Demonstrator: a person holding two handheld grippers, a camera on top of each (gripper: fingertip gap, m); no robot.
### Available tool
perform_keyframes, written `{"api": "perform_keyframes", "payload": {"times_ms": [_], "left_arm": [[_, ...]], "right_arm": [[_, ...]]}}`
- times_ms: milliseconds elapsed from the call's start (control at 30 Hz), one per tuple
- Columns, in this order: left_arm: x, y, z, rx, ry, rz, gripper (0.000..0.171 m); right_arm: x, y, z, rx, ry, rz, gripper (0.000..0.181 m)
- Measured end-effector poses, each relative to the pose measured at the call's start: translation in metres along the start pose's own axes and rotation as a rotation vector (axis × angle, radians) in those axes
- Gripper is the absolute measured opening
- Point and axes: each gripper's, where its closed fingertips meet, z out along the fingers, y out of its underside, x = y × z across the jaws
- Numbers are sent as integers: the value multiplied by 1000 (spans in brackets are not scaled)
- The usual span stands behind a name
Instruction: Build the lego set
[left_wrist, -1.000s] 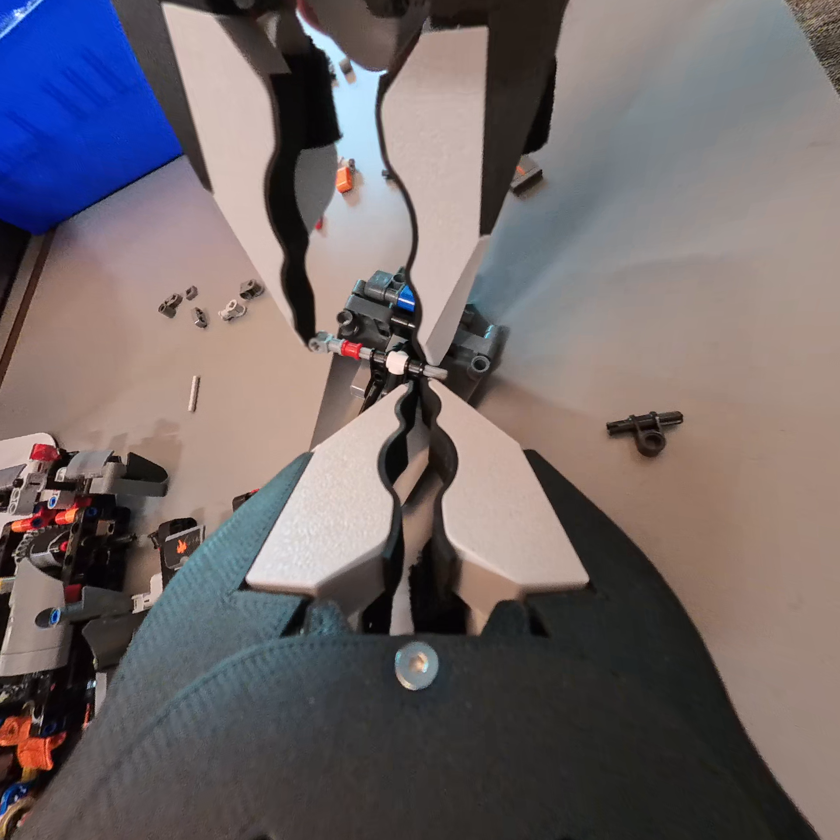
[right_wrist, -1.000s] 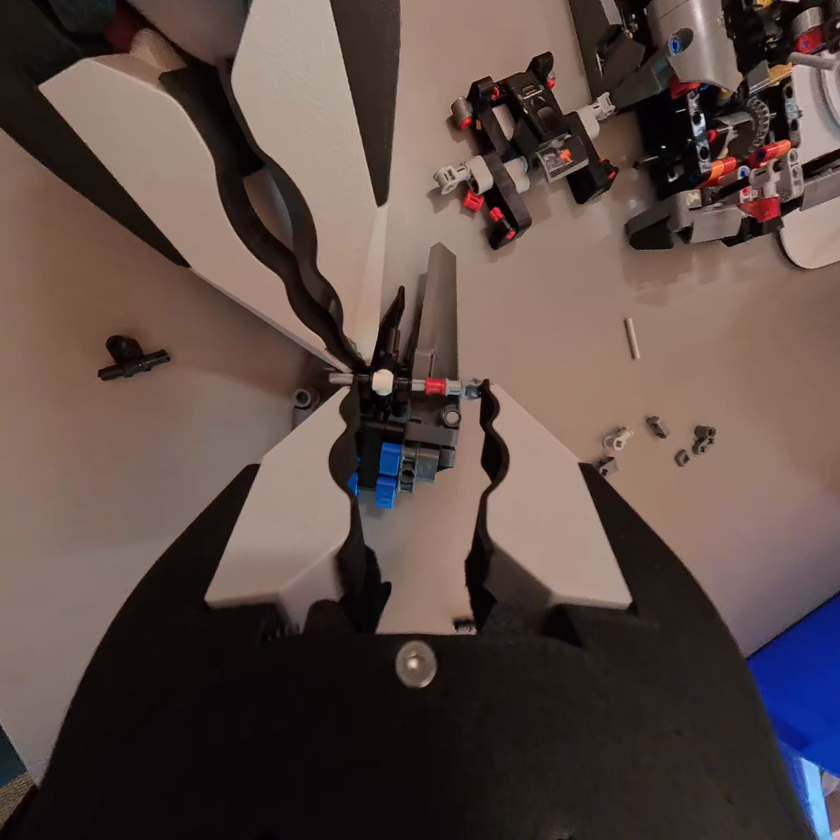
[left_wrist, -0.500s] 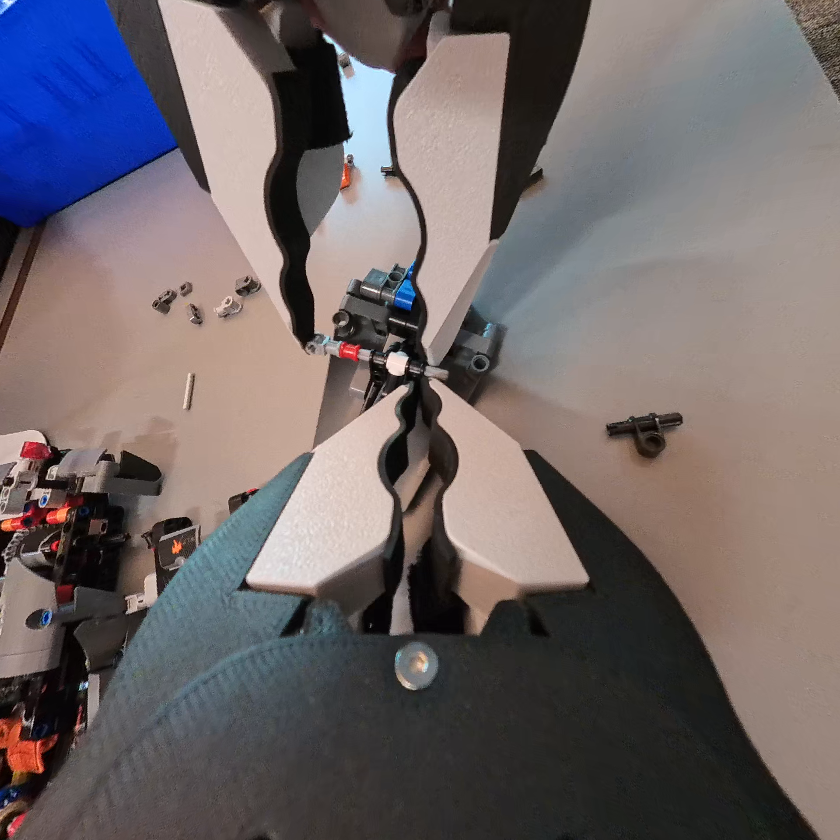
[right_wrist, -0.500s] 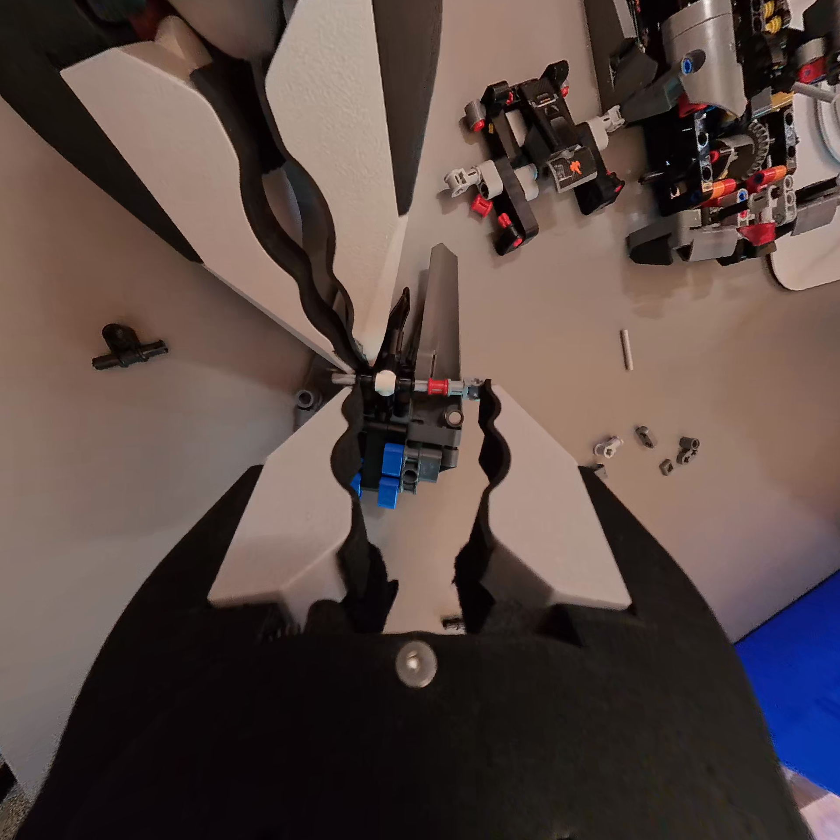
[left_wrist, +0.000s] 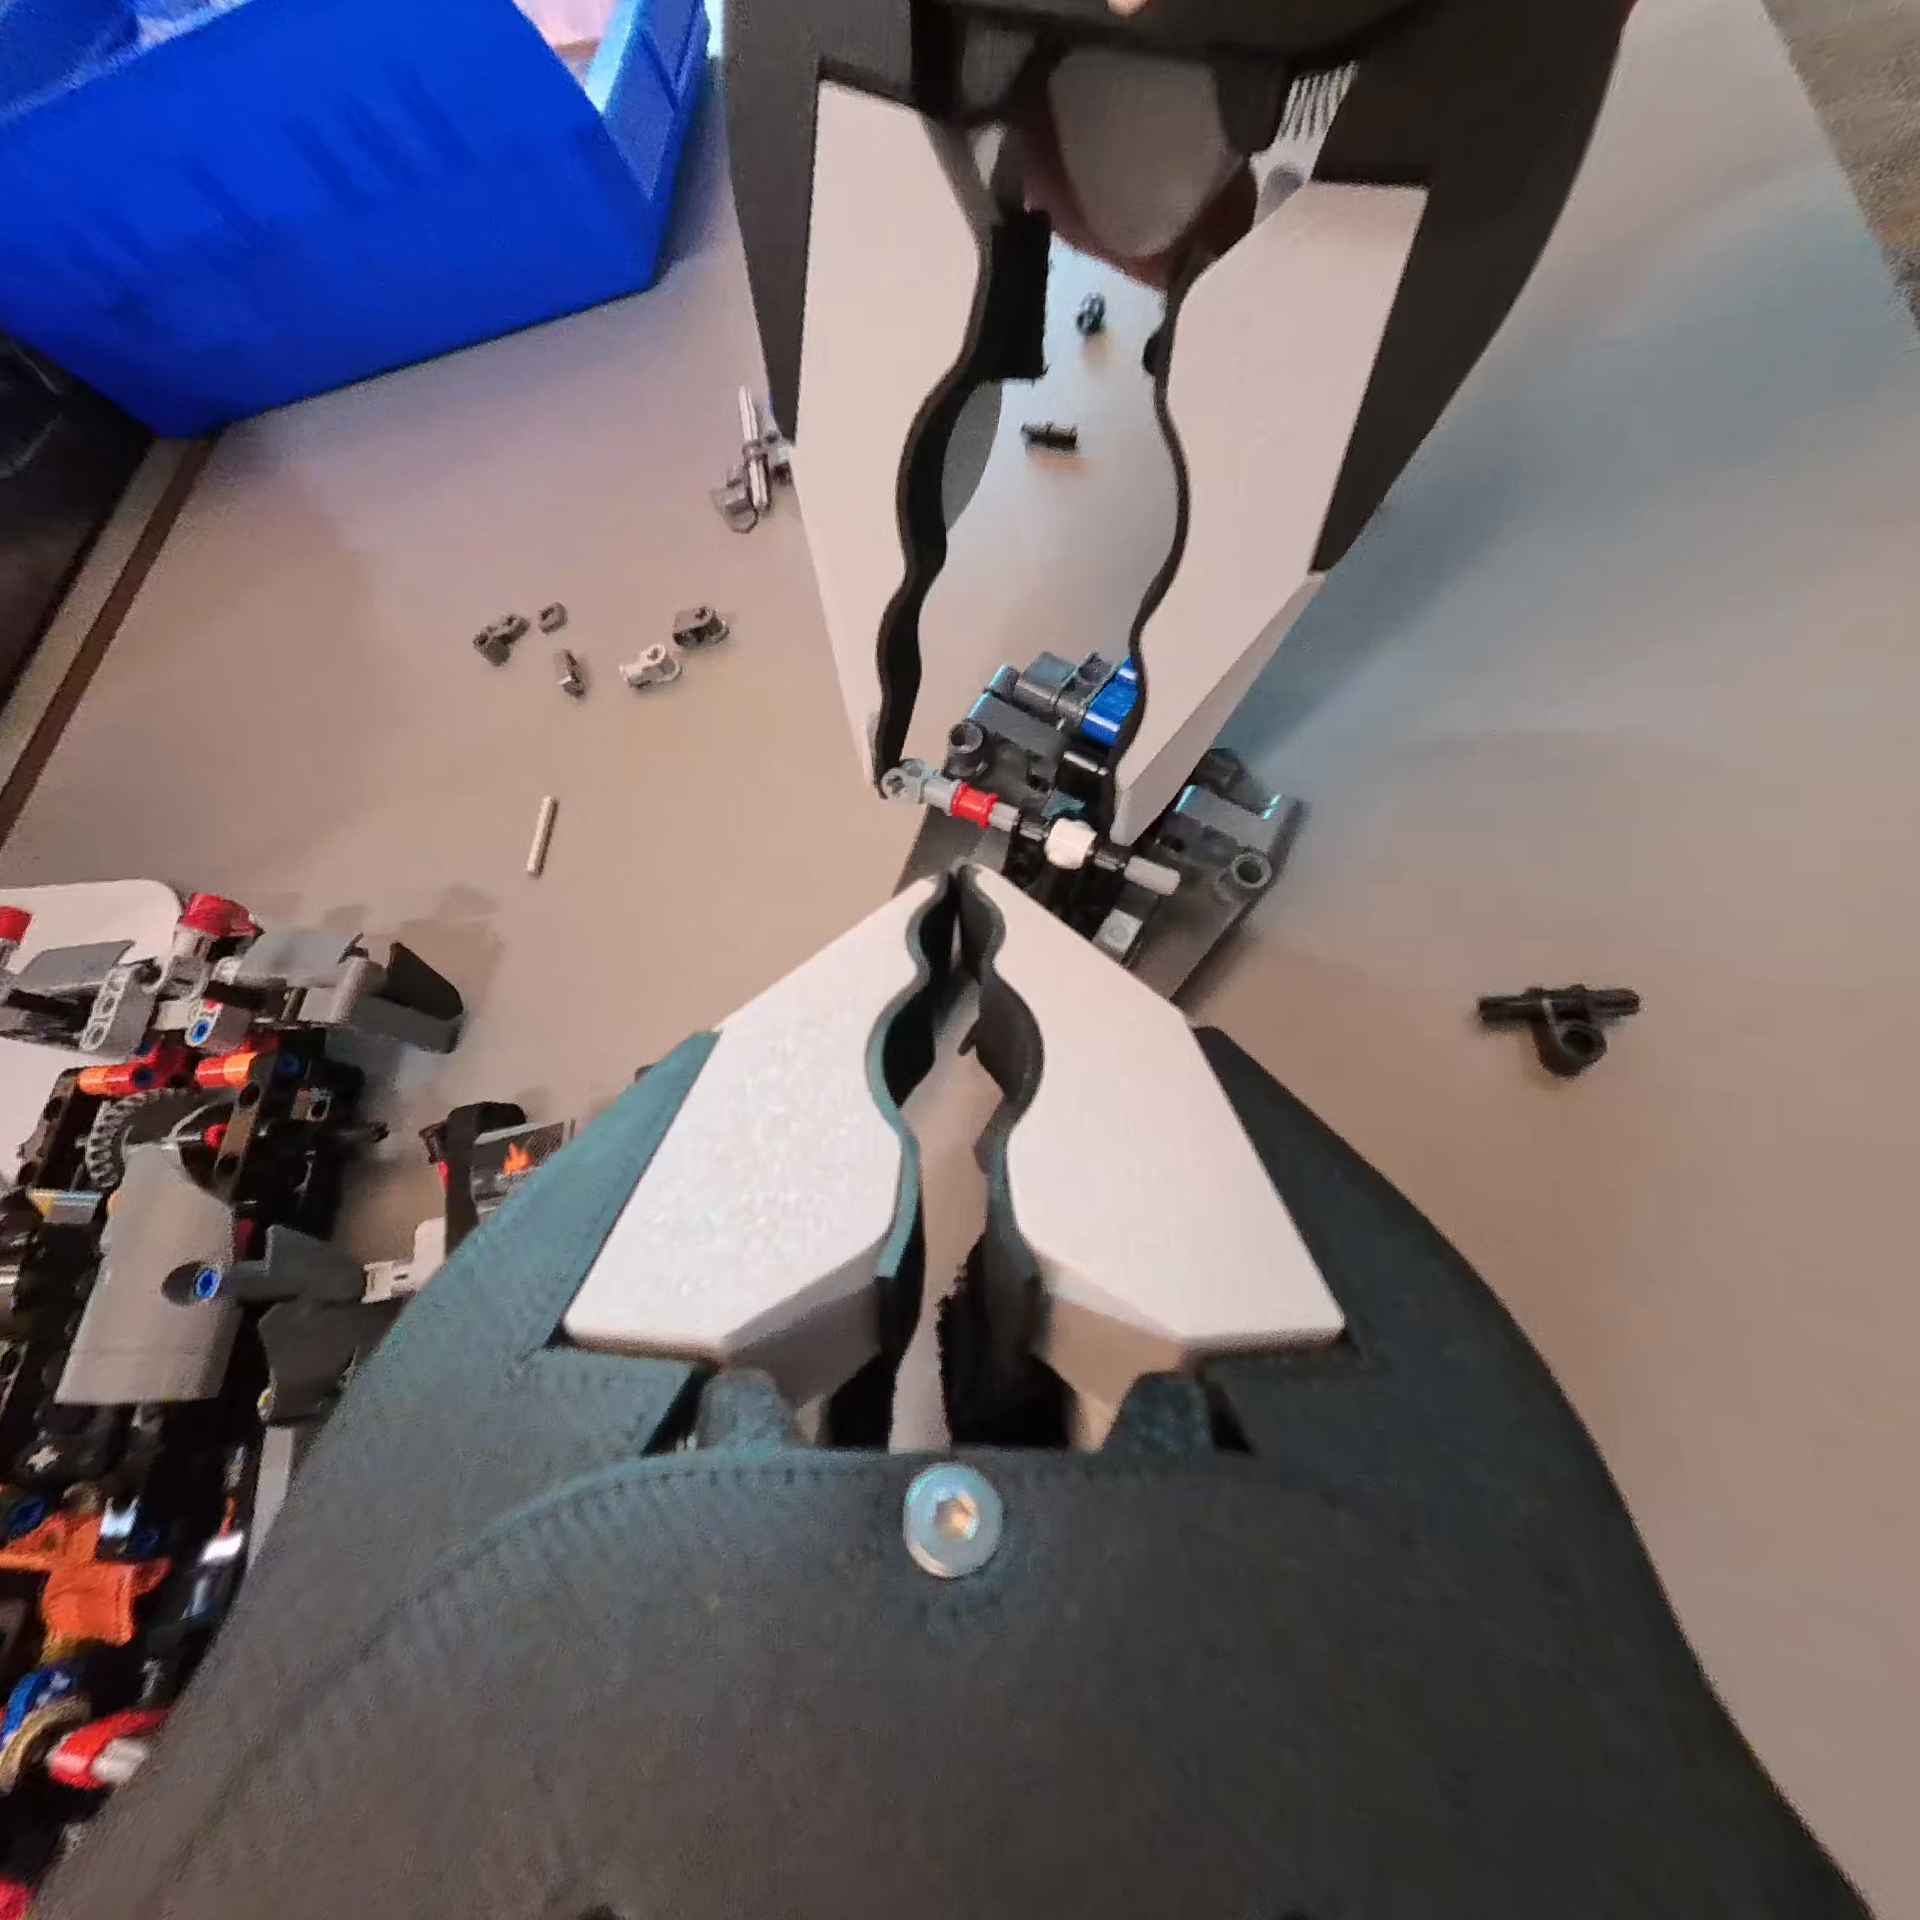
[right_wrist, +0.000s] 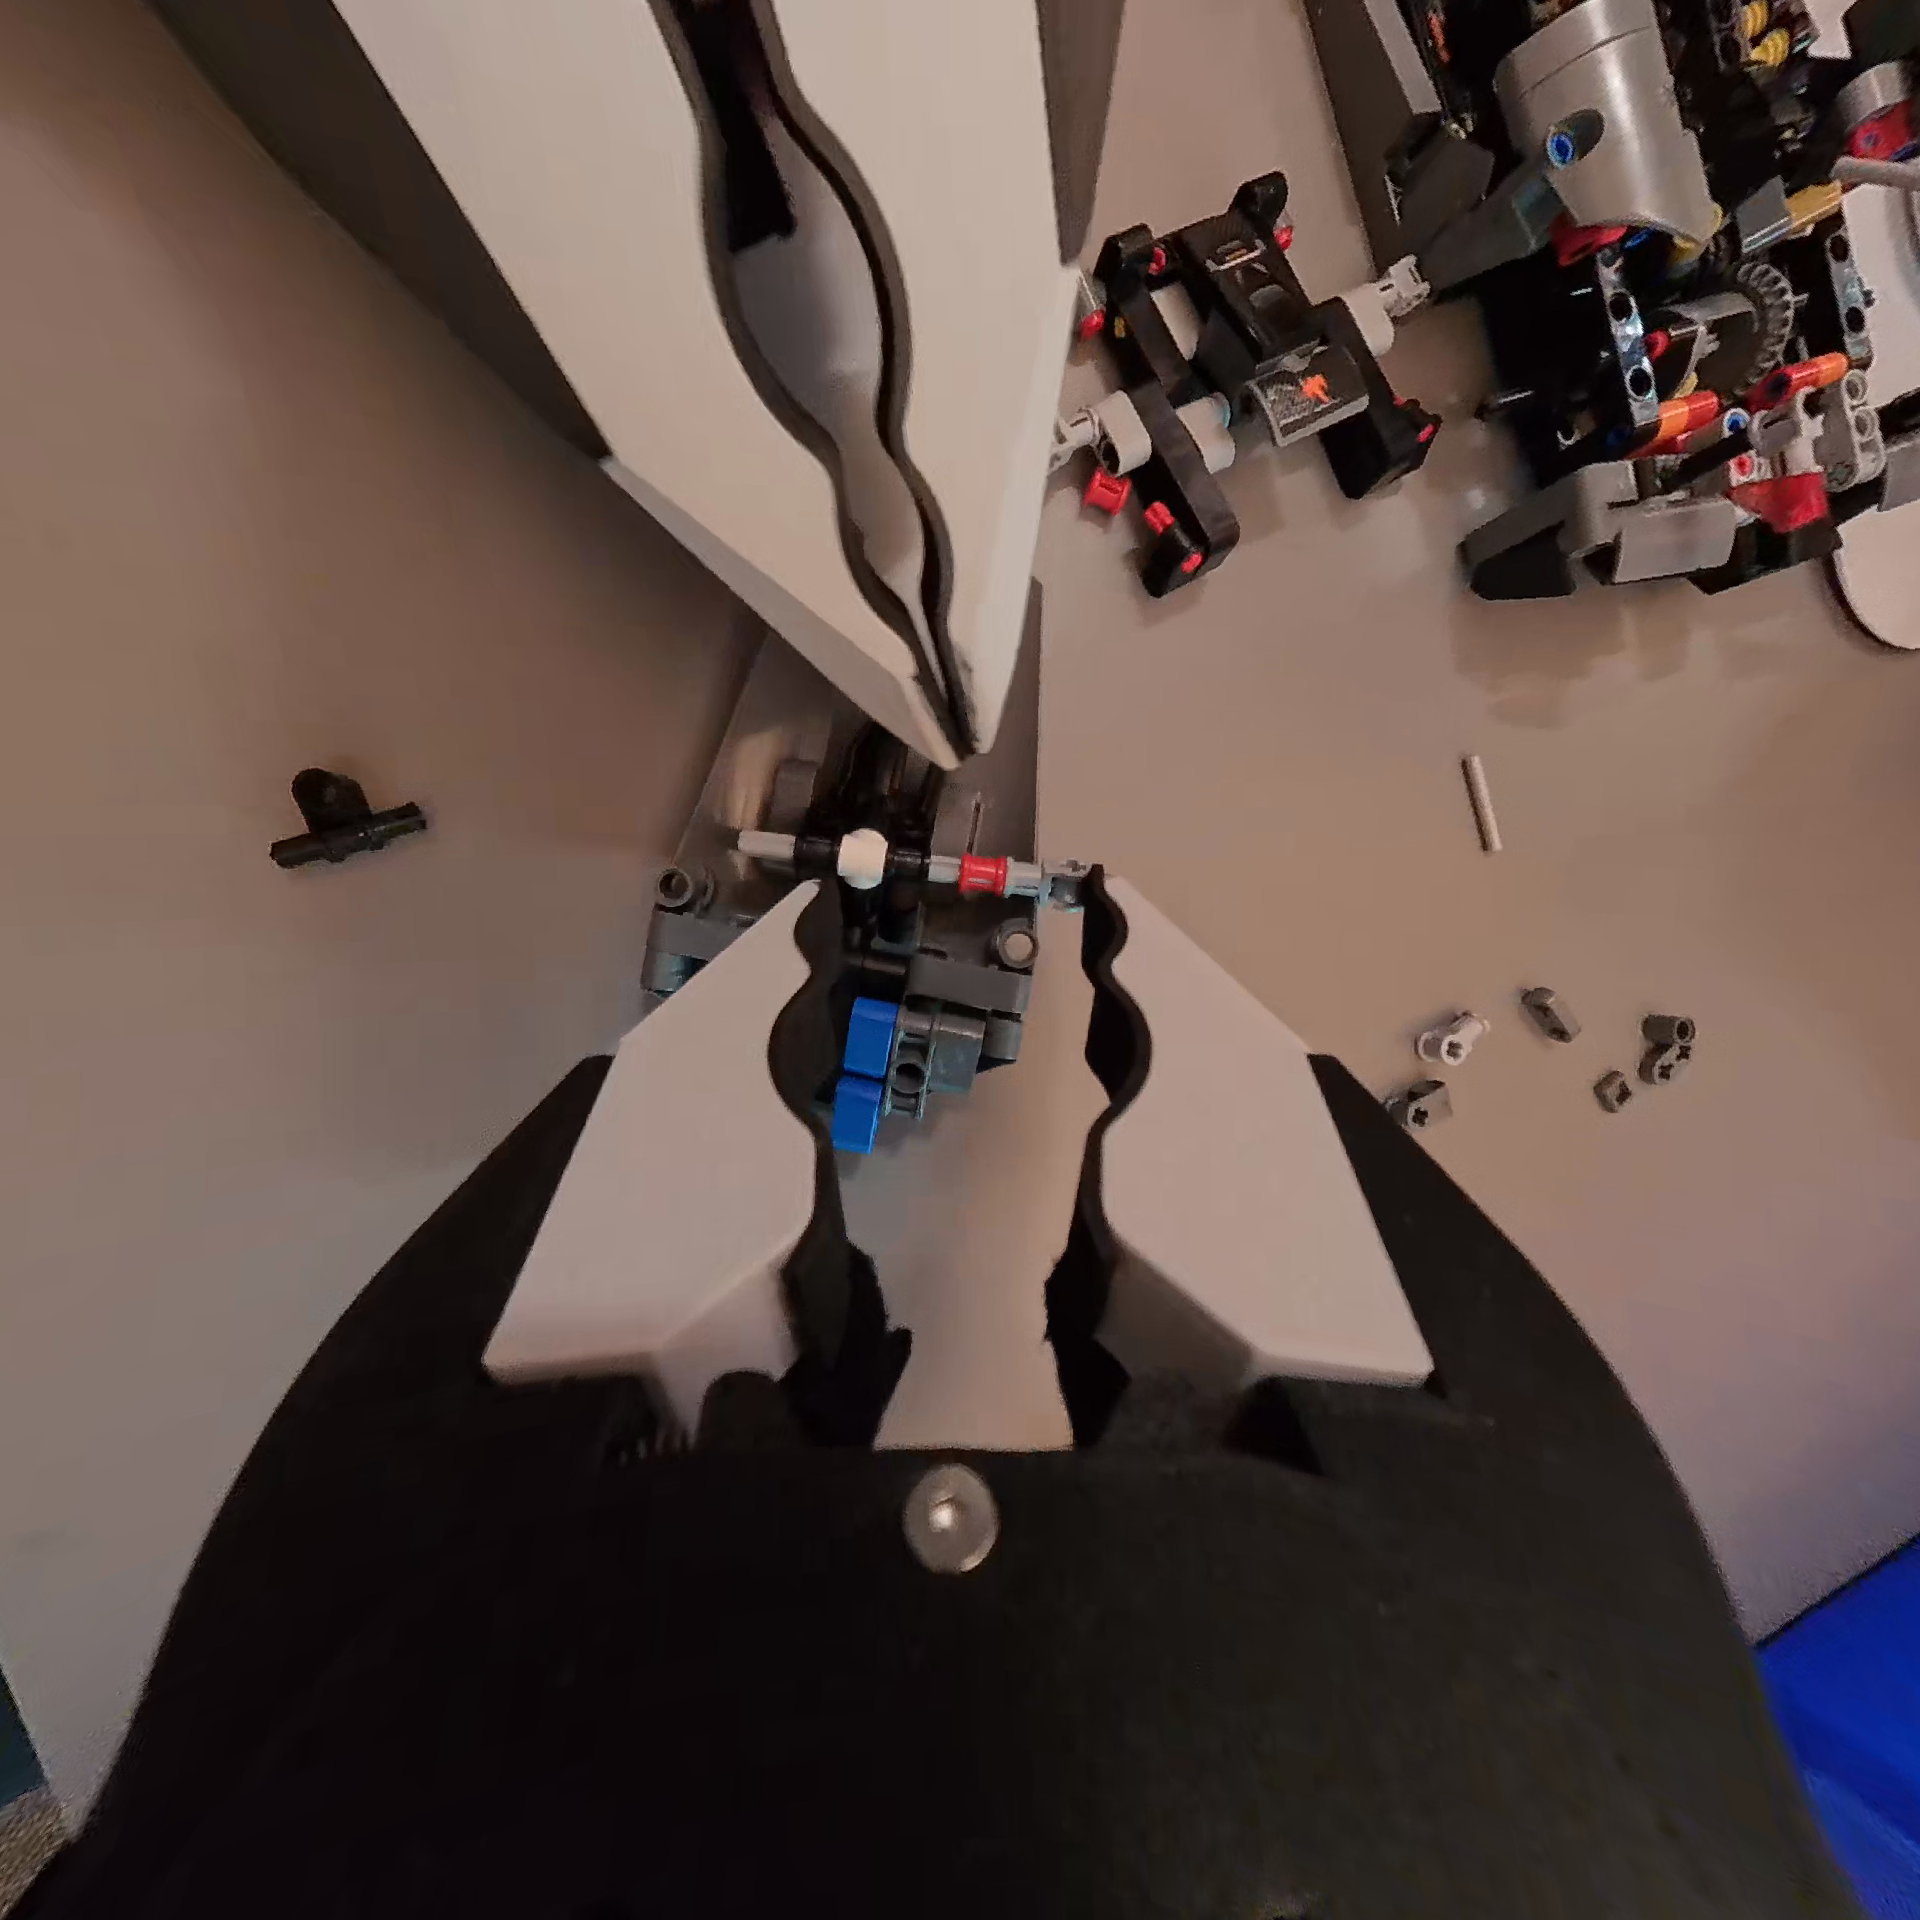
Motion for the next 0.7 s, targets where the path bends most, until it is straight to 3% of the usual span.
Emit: {"api": "perform_keyframes", "payload": {"times_ms": [67,400,633,700], "left_arm": [[-8,12,7,-73,-48,11,0],[-7,12,20,-74,27,-111,0],[-6,12,16,-67,38,-91,0],[-2,11,9,-51,65,-54,9]], "right_arm": [[-1,-1,0,12,-1,-5,44],[1,1,1,55,-6,44,45],[1,1,1,90,-30,83,44],[1,1,1,100,-30,85,44]]}}
